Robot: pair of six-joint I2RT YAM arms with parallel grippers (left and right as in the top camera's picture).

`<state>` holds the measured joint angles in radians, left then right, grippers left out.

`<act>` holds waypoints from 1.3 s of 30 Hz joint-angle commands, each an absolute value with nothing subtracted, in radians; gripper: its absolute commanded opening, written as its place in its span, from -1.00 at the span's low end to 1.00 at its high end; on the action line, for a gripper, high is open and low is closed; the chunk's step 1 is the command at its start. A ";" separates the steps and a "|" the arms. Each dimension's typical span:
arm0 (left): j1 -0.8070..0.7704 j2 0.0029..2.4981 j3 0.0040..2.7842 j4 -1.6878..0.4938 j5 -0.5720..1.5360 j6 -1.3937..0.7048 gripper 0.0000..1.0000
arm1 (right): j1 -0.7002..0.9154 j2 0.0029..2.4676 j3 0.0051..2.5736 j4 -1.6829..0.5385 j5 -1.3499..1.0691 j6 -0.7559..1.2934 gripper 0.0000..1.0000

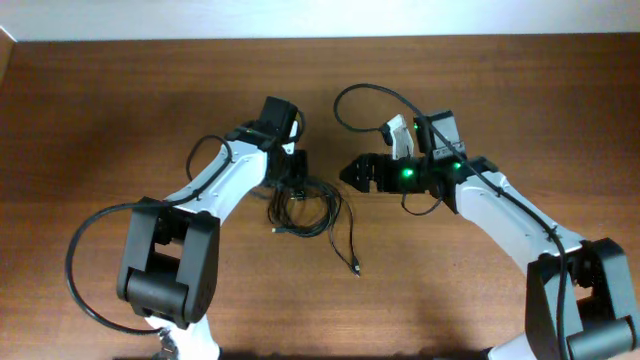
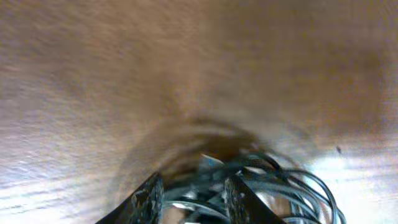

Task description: Untangle cables

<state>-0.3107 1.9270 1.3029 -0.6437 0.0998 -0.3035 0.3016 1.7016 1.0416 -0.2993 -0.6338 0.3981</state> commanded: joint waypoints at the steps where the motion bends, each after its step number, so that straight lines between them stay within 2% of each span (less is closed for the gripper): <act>1: -0.244 1.943 1.305 -0.638 0.088 -0.314 -0.30 | 0.342 1.695 1.036 -0.328 -0.495 0.465 0.98; 3: -0.207 1.963 1.305 -0.636 0.089 -0.314 -0.28 | 0.377 1.696 1.032 -0.313 -0.459 0.465 0.77; 4: -0.190 1.977 1.305 -0.637 0.090 -0.314 -0.28 | 0.394 1.696 1.032 -0.295 -0.440 0.465 0.56; 6: -0.173 1.993 1.305 -0.637 0.225 -0.313 -0.31 | 0.430 1.699 1.032 -0.262 -0.403 0.465 0.23; 8: -0.167 1.993 1.305 -0.636 0.274 -0.305 -0.34 | 0.467 1.709 1.032 -0.244 -0.350 0.465 -0.06; 11: -0.169 1.993 1.305 -0.624 0.278 -0.307 -0.33 | 0.511 1.743 1.032 -0.201 -0.265 0.465 -0.37; 15: -0.172 1.993 1.305 -0.609 0.300 -0.307 -0.29 | 0.550 1.835 1.032 -0.129 -0.244 0.465 -0.35; 16: -0.172 1.993 1.305 -0.609 0.300 -0.306 -0.30 | 0.550 1.855 1.032 -0.126 -0.225 0.465 -0.23; 17: -0.172 1.993 1.305 -0.609 0.300 -0.307 -0.29 | 0.548 1.868 1.032 -0.127 -0.194 0.465 -0.20; 20: -0.172 1.993 1.305 -0.609 0.300 -0.307 -0.29 | 0.549 1.905 1.032 -0.131 -0.160 0.466 -0.22; 22: -0.172 1.993 1.305 -0.608 0.300 -0.307 -0.29 | 0.549 1.919 1.032 -0.142 -0.160 0.471 -0.39; 24: -0.172 1.993 1.305 -0.606 0.300 -0.306 -0.29 | 0.550 1.921 1.032 -0.152 -0.165 0.473 -0.47; 28: -0.172 1.993 1.305 -0.606 0.300 -0.307 -0.26 | 0.550 1.921 1.032 -0.236 -0.141 0.473 -0.51; 29: -0.172 1.993 1.305 -0.606 0.300 -0.306 -0.25 | 0.547 1.921 1.032 -0.271 -0.065 0.478 -0.78; 30: -0.172 1.993 1.305 -0.605 0.300 -0.306 -0.25 | 0.535 1.917 1.036 -0.311 -0.009 0.519 -0.92; 36: -0.172 1.993 1.305 -0.602 0.300 -0.306 -0.24 | 0.451 1.829 1.217 -0.699 -0.014 0.554 -0.86; 39: -0.172 1.993 1.305 -0.602 0.301 -0.306 -0.23 | 0.450 1.829 1.232 -0.738 -0.132 0.418 -0.86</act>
